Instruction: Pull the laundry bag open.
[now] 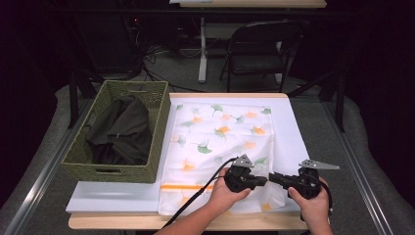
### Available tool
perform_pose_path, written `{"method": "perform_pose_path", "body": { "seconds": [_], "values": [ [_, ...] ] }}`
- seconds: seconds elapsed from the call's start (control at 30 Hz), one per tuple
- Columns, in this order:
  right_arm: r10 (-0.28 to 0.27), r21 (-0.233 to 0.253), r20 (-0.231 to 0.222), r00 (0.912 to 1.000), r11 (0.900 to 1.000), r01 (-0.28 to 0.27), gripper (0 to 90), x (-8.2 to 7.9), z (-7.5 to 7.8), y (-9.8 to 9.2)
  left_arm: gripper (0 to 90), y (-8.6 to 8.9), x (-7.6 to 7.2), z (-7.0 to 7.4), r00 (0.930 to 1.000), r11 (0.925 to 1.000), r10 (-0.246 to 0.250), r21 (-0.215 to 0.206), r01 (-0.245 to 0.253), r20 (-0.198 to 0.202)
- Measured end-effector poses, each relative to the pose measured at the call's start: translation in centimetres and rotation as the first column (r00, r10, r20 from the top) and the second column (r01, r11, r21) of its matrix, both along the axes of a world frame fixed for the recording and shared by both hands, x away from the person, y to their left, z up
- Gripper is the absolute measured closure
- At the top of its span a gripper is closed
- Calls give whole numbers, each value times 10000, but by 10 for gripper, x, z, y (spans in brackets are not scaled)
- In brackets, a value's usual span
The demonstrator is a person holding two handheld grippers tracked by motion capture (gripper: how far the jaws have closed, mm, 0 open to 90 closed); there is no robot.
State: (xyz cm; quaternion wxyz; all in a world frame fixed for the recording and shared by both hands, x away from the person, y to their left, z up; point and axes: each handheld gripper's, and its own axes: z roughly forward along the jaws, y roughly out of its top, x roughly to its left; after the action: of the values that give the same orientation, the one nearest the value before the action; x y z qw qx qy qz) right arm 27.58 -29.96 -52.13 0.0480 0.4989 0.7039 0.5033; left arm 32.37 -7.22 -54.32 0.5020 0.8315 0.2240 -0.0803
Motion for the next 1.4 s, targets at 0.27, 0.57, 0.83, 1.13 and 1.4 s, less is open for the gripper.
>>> {"method": "perform_pose_path", "body": {
  "seconds": [0.27, 0.57, 0.83, 1.13, 1.4],
  "values": [
    [-103, -6, -3, 9999, 9999, 103, 842, -1, 0, 1, 895, -1, -1, 0, 9998, 9998, 38, 183, -34, -172],
    [-84, -77, 36, 10000, 9999, 84, 842, 0, -1, 2, 896, -2, 0, 3, 9979, 9990, 177, 414, -151, -616],
    [-12, -35, 51, 10000, 10000, 12, 844, -1, 0, 4, 897, -3, 0, 5, 9965, 9960, 274, 874, -204, -792],
    [61, -84, 37, 10000, 9999, -61, 845, -1, 0, 6, 898, -3, 1, 6, 9939, 9946, 481, 961, -385, -991],
    [118, -235, 123, 9999, 9997, -115, 846, -2, -1, 7, 898, -3, 1, 6, 9916, 9926, 577, 1127, -446, -1156]
  ]
}}
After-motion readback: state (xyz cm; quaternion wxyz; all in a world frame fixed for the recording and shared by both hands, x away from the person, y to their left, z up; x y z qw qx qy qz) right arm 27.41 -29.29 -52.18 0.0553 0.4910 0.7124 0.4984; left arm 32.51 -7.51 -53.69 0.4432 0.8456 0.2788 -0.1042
